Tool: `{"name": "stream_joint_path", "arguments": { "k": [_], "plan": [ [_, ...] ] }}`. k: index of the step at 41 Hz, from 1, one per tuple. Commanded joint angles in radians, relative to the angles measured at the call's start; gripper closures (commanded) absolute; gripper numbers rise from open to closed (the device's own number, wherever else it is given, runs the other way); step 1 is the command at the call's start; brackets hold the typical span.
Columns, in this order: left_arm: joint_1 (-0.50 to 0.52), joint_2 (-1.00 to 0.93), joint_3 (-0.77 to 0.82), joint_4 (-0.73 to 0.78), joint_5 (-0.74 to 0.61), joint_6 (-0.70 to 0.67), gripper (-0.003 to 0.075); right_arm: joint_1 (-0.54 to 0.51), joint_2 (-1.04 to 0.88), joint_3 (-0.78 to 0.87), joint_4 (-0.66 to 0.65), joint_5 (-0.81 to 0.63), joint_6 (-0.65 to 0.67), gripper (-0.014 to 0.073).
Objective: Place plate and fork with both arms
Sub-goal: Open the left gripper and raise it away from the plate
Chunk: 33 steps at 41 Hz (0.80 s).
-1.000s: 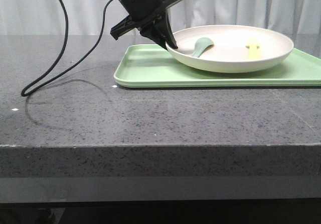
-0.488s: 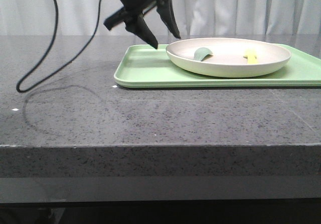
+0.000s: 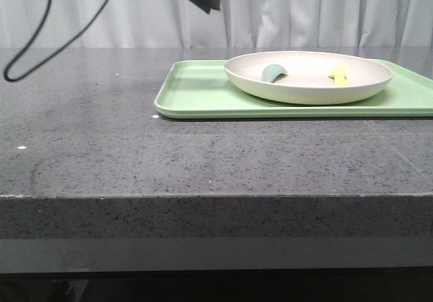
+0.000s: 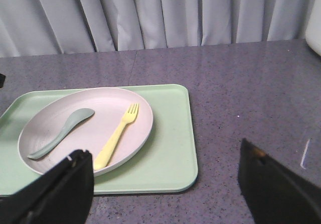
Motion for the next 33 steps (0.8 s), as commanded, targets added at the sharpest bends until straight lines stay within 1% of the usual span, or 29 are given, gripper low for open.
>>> {"name": "stream_joint_path", "arguments": {
  "k": [1, 6, 8, 12, 16, 20, 26, 30, 33],
  "plan": [
    [-0.001, -0.162, 0.032, 0.055, 0.017, 0.009, 0.0738, -0.002, 0.010, -0.033, 0.004, -0.082, -0.003, -0.0017],
    [-0.001, -0.273, 0.170, 0.210, 0.017, 0.011, 0.0738, -0.002, 0.010, -0.033, 0.004, -0.082, -0.003, -0.0017],
    [0.001, -0.324, 0.262, 0.275, 0.015, 0.011, 0.0738, -0.002, 0.010, -0.033, 0.004, -0.082, -0.003, -0.0017],
    [0.007, -0.429, 0.441, 0.312, -0.031, 0.011, 0.0738, -0.002, 0.010, -0.033, 0.004, -0.082, -0.003, -0.0017],
    [0.013, -0.545, 0.654, 0.312, -0.162, 0.011, 0.0738, -0.002, 0.010, -0.033, 0.004, -0.082, -0.003, -0.0017],
    [0.017, -0.675, 0.880, 0.312, -0.348, 0.011, 0.0738, -0.002, 0.010, -0.033, 0.004, -0.082, -0.003, -0.0017],
    [0.031, -0.888, 1.171, 0.326, -0.606, 0.011, 0.0738, -0.002, 0.010, -0.033, 0.004, -0.082, -0.003, -0.0017],
    [0.031, -1.042, 1.341, 0.336, -0.767, 0.011, 0.0738, -0.002, 0.011, -0.033, 0.004, -0.082, -0.003, -0.0017],
    [0.031, -1.152, 1.450, 0.336, -0.851, 0.011, 0.0738, -0.002, 0.014, -0.033, 0.004, -0.080, -0.003, -0.0017]
  ]
}}
